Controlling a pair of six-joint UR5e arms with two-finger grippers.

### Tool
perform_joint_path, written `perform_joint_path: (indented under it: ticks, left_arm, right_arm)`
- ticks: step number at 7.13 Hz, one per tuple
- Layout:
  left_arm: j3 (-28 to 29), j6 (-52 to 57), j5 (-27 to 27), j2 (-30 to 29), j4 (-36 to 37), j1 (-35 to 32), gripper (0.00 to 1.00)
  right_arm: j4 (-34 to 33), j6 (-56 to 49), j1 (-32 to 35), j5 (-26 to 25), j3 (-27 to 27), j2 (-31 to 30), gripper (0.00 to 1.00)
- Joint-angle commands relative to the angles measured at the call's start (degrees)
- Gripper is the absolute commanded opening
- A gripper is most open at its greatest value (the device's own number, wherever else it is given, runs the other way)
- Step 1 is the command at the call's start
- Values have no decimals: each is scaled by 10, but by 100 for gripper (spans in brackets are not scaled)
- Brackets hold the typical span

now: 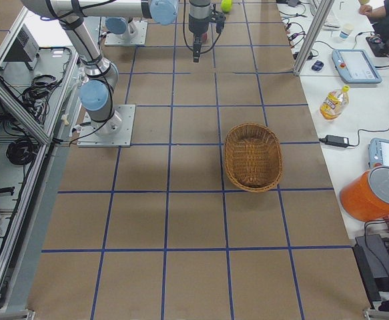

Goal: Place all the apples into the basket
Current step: 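Move the left gripper down to the red apple nearer the table center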

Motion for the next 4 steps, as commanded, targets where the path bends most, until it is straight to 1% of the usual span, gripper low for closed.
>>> perform_joint_path:
  ticks: [1, 2, 3, 4]
  left_arm:
    - [8, -3, 3, -7, -5, 0, 100]
    - [7, -2, 4, -9, -4, 0, 100]
    - [-6, 8, 1, -25, 5, 5, 100]
    - [-17, 14, 0, -60, 54, 30, 100]
  right_arm:
    - [0, 0, 0, -2, 0, 0, 100]
    - [0, 0, 0, -2, 0, 0, 100]
    - [0, 0, 0, -2, 0, 0, 100]
    - [0, 0, 0, -2, 1, 0, 100]
